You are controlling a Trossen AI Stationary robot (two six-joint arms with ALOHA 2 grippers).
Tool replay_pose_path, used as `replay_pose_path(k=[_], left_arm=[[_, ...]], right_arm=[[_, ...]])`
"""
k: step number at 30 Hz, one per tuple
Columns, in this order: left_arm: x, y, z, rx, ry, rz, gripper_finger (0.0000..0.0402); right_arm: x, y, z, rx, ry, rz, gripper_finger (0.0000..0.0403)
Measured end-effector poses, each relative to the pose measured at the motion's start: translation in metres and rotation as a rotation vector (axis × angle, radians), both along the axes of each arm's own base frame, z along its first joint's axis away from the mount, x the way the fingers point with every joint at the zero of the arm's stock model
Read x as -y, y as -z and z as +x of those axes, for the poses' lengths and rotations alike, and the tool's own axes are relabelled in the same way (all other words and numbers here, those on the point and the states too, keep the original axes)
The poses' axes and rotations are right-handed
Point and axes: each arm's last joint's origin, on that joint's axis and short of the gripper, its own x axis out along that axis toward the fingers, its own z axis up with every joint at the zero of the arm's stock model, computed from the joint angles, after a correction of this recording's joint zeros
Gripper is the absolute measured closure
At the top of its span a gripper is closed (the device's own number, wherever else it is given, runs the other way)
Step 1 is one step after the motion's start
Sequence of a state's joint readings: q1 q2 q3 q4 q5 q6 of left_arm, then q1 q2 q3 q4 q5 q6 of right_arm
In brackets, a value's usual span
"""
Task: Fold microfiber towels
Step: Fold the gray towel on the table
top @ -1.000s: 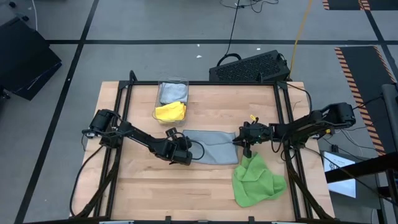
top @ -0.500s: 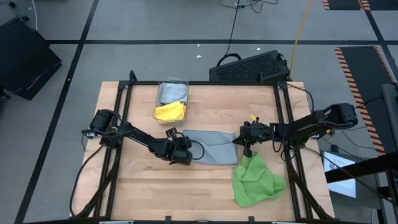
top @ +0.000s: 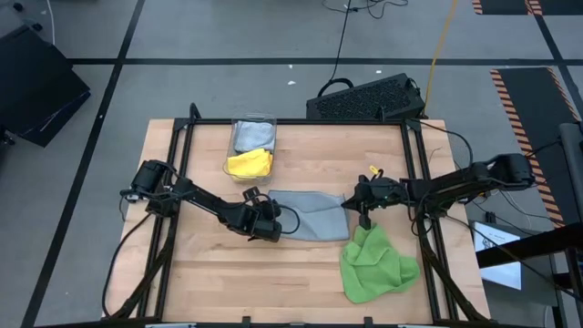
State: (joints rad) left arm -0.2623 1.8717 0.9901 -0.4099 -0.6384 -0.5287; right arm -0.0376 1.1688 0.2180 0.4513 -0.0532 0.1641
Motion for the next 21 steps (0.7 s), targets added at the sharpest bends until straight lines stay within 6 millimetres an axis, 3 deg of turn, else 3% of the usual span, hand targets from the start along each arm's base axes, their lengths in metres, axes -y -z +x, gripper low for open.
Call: replay_pose_path(k=[9, 15, 21], left_arm=[[0.0000, -0.0001, 0.0002, 0.004, -0.003, -0.002, 0.0396], [0.0001, -0.0001, 0.0004, 0.007, -0.003, -0.003, 0.0398], [0.0000, -0.0005, 0.0016, 0.016, 0.001, -0.003, 0.0395]], right_arm=[[-0.0004, 0.0022, -0.0025, -0.035, -0.010, 0.001, 0.0353], [-0.0030, 0.0029, -0.0029, -0.044, -0.035, -0.002, 0.0398], [-0.0018, 0.0055, -0.0040, -0.070, 0.012, -0.009, 0.0341]])
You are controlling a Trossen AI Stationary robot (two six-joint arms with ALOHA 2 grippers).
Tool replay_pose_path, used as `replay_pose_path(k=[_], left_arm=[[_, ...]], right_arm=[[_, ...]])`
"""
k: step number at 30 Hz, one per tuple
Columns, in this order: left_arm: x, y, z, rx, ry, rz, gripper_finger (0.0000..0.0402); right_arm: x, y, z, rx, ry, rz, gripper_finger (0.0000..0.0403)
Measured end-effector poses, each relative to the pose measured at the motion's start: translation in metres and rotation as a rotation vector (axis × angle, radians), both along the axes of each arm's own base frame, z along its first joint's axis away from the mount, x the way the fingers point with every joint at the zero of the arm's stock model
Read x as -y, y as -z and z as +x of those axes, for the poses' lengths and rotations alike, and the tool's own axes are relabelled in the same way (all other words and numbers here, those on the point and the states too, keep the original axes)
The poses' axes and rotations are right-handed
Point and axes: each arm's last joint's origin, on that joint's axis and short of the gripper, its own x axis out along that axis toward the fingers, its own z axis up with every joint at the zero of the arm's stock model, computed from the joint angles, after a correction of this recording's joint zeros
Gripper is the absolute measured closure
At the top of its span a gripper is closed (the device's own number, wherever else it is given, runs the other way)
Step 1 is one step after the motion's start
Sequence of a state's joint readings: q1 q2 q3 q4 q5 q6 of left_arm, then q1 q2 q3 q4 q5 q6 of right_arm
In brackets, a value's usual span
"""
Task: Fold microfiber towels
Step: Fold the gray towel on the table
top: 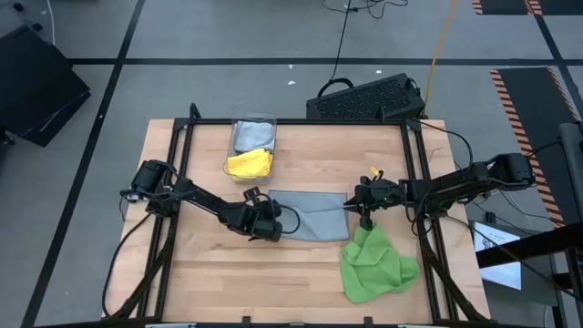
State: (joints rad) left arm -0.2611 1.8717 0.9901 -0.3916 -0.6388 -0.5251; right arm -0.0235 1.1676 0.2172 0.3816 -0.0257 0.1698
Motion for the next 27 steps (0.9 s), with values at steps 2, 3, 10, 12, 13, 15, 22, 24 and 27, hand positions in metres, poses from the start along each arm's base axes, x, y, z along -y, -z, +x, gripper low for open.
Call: replay_pose_path(k=[2, 3, 10, 12, 13, 15, 22, 24, 27], left_arm=[[0.000, 0.000, 0.000, 0.001, 0.000, 0.000, 0.0398], [0.000, 0.000, 0.000, 0.001, 0.000, 0.000, 0.0398], [-0.002, 0.000, 0.001, -0.002, 0.000, 0.002, 0.0398], [-0.002, 0.000, 0.001, -0.003, 0.003, 0.003, 0.0396], [-0.002, 0.000, 0.001, -0.003, 0.003, 0.003, 0.0395], [-0.002, 0.000, 0.001, -0.003, 0.003, 0.002, 0.0394], [-0.002, 0.000, 0.001, -0.003, 0.003, -0.006, 0.0394], [-0.002, 0.000, 0.001, -0.005, 0.006, -0.005, 0.0397], [-0.002, 0.000, 0.001, -0.005, 0.006, -0.004, 0.0397]], right_arm=[[0.000, 0.001, 0.000, -0.006, 0.001, 0.001, 0.0320], [0.000, 0.002, 0.000, -0.011, 0.001, 0.002, 0.0312], [0.000, 0.012, 0.002, -0.053, 0.012, 0.008, 0.0319], [0.000, 0.014, 0.005, -0.046, 0.011, 0.009, 0.0327], [0.000, 0.015, 0.005, -0.045, 0.011, 0.009, 0.0331], [0.000, 0.015, 0.007, -0.035, 0.012, 0.008, 0.0338], [0.000, 0.016, 0.007, -0.039, 0.010, 0.006, 0.0395], [0.000, 0.016, 0.007, -0.039, 0.010, 0.006, 0.0396], [0.000, 0.015, 0.007, -0.033, 0.007, 0.003, 0.0396]])
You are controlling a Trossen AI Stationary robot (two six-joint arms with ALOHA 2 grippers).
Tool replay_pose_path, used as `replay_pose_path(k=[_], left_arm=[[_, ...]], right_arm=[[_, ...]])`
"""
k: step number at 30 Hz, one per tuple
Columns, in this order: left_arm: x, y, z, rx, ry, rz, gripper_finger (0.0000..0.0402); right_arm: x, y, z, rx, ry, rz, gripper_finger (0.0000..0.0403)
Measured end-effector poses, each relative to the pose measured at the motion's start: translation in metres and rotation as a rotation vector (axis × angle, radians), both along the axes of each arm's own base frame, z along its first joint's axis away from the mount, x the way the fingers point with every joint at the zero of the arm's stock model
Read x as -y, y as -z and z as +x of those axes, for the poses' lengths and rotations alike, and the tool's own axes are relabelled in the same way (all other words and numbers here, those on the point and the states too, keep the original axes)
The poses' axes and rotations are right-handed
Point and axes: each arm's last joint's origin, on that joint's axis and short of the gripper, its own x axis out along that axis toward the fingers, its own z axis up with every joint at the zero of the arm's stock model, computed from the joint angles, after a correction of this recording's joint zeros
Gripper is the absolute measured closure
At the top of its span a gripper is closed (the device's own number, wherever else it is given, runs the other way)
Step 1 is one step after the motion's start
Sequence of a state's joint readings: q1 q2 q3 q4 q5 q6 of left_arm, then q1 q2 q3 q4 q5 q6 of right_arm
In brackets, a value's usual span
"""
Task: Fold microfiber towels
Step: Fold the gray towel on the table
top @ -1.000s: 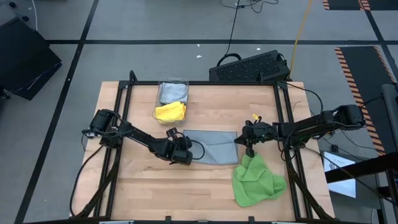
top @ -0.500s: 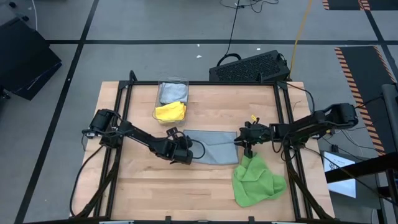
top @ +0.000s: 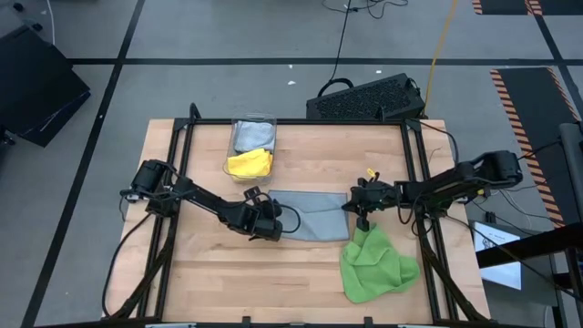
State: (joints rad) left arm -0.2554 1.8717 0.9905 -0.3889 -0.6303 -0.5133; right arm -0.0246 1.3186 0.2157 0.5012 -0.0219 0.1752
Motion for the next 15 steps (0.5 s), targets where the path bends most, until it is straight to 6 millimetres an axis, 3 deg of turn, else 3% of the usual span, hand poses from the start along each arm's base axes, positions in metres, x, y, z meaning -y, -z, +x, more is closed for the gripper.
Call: replay_pose_path(k=[7, 15], left_arm=[[0.000, -0.003, -0.001, -0.007, 0.020, 0.016, 0.0398], [-0.001, -0.035, -0.005, 0.057, 0.049, 0.039, 0.0396]], right_arm=[[0.000, -0.011, 0.000, 0.069, -0.003, -0.005, 0.0401], [0.002, -0.019, -0.009, 0.049, 0.042, -0.042, 0.0402]])
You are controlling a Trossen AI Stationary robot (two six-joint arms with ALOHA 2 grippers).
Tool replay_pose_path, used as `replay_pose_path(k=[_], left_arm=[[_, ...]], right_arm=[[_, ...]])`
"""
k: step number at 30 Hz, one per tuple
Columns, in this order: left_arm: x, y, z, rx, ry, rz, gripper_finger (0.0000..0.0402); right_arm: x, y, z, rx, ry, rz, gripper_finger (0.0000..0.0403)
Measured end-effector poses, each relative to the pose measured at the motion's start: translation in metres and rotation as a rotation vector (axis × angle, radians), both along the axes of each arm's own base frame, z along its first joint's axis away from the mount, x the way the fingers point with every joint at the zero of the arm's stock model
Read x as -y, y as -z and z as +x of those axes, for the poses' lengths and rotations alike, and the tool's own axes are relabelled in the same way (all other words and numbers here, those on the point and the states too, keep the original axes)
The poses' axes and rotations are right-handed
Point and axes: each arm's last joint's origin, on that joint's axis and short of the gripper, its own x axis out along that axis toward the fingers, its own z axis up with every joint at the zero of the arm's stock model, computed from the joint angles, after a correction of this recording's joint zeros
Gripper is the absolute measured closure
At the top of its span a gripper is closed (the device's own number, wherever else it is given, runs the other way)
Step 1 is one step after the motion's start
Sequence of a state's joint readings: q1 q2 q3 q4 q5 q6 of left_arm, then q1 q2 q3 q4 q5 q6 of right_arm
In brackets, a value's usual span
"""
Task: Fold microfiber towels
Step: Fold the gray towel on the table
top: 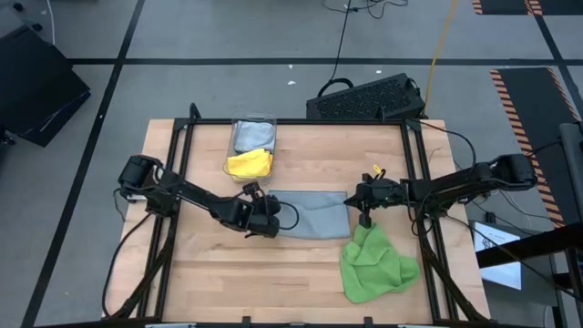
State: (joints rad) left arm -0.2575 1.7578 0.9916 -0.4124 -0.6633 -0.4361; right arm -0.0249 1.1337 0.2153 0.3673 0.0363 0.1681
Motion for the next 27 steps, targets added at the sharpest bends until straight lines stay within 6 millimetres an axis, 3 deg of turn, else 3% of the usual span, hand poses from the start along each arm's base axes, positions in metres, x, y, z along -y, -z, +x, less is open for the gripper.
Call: replay_pose_path(k=[8, 13, 20, 27], left_arm=[[-0.017, -0.008, 0.000, -0.026, -0.004, 0.079, 0.0398], [-0.023, -0.007, 0.001, -0.050, 0.014, 0.028, 0.0397], [0.018, -0.028, -0.013, -0.059, 0.299, -0.256, 0.0396], [0.063, -0.049, -0.031, 0.033, 0.443, -0.365, 0.0397]], right_arm=[[0.004, -0.002, -0.002, -0.011, 0.077, -0.110, 0.0402], [0.002, -0.001, -0.003, -0.018, 0.059, -0.095, 0.0403], [-0.018, -0.013, -0.006, 0.057, -0.141, 0.136, 0.0403], [-0.047, -0.036, -0.009, 0.113, -0.195, 0.155, 0.0403]])
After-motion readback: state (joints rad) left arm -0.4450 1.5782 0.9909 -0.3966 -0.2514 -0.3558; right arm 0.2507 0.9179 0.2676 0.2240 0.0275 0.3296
